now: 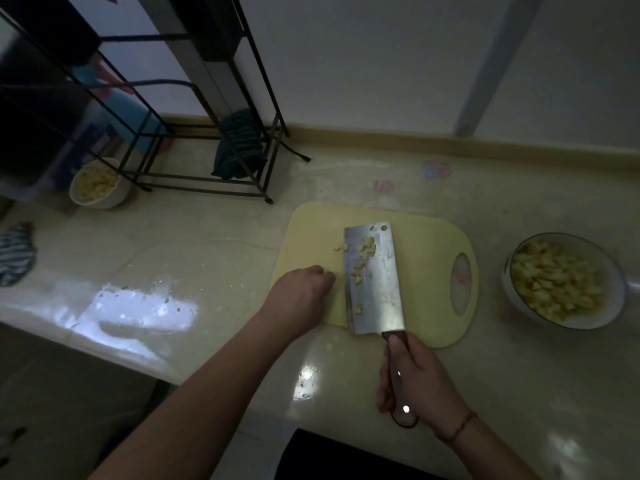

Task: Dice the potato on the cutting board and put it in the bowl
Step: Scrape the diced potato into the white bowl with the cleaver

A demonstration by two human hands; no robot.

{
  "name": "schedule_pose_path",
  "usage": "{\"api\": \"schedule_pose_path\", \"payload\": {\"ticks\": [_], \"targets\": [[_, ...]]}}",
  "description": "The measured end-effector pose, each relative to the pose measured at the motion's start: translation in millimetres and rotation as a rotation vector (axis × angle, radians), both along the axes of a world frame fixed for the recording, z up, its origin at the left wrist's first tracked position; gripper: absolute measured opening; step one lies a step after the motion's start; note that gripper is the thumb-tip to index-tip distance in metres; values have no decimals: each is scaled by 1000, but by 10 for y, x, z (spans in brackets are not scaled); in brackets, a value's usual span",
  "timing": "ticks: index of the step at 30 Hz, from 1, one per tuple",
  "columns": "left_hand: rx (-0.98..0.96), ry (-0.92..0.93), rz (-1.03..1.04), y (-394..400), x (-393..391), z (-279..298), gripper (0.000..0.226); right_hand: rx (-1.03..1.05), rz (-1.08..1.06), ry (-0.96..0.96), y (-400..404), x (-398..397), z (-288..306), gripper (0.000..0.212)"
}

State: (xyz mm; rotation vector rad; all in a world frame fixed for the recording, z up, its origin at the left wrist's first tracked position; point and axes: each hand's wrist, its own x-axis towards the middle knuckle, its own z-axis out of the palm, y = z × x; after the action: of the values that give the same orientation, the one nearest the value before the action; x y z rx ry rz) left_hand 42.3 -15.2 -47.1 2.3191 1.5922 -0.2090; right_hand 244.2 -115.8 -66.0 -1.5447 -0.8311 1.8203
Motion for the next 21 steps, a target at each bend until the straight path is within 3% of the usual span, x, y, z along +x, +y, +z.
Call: {"api": "schedule_pose_path", "payload": {"ticks": [9,12,15,19,21], "targets": [[18,-598,293,111,14,57,16,-7,11,13,0,13,-25,22],[-79,-787,289,123,112,166,22,-8,18,9,6,20,-33,21],[-136,-729,174,163,129,175,18,-8,21,8,14,15,-26,21],[-32,-670,177,194,-84,107,28,-9,29,-1,21,20,-38,21],[-18,-546,129,183,-237,92,25,-6,32,-6,21,18,-43,20]]}}
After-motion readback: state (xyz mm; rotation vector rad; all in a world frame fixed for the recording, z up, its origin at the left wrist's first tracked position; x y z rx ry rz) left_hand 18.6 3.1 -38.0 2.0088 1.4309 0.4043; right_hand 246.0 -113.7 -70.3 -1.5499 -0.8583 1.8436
